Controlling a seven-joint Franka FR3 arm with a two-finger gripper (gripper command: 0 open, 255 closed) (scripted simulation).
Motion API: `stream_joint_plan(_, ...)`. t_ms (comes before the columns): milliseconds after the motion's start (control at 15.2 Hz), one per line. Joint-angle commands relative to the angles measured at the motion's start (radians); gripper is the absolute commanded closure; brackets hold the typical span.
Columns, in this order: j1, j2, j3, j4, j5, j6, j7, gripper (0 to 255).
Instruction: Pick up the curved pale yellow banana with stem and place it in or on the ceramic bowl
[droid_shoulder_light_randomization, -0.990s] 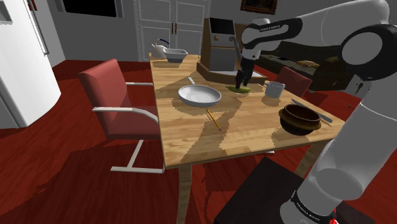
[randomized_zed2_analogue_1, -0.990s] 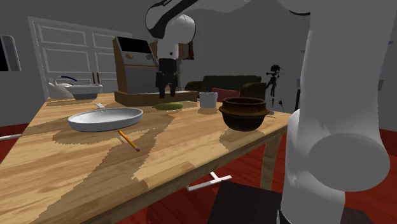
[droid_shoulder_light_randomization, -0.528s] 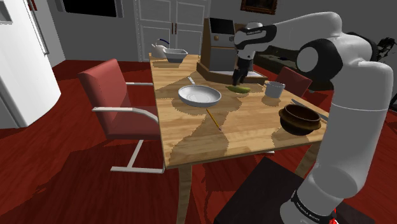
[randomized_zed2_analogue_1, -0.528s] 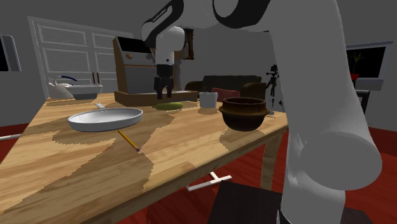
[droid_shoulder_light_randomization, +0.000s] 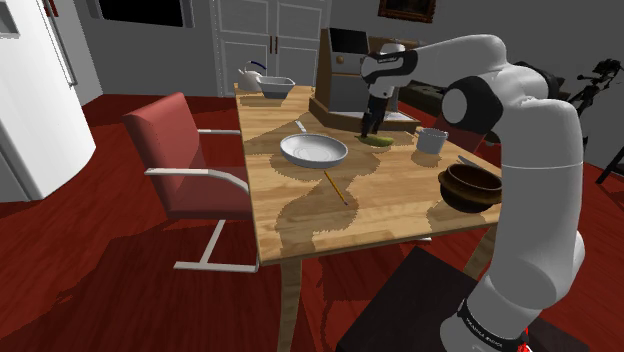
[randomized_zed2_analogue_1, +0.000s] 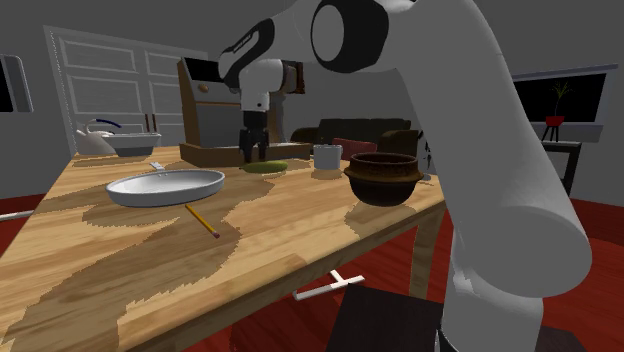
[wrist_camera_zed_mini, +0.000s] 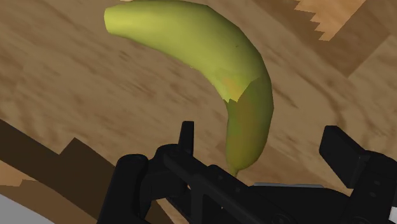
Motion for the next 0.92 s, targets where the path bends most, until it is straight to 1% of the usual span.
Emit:
stream_joint_plan(0,0.002,0.002,0.001,-0.026,0.002,0.028,-0.003,0)
stream_joint_plan(66,0.004,0.004,0.002,-0.044,0.004,0.048,-0.005,0)
stream_joint_plan(594,0.004,0.004,0.002,-0.044,0.004,0.048,-0.005,0)
stream_joint_plan(660,0.004,0.004,0.002,-0.044,0.004,0.048,-0.005,255)
stream_joint_plan(858,0.004,0.004,0.002,-0.044,0.004,0.048,-0.005,255)
